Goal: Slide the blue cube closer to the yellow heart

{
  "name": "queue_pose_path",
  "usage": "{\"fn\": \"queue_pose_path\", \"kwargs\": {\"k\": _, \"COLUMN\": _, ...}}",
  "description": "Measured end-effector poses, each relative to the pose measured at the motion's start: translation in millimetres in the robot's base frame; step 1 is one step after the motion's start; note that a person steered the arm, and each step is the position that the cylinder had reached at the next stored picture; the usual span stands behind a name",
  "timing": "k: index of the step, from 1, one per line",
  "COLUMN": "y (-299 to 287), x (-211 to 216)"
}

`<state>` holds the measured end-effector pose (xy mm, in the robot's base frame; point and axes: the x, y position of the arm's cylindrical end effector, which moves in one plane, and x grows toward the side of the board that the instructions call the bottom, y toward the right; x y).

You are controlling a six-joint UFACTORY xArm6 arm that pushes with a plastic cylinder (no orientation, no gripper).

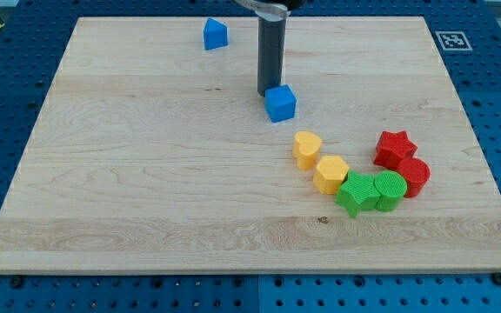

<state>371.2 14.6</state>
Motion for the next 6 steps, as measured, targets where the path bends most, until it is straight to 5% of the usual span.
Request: {"fn": "queue_pose_path", "kwargs": {"k": 6, "y": 5, "x": 37}}
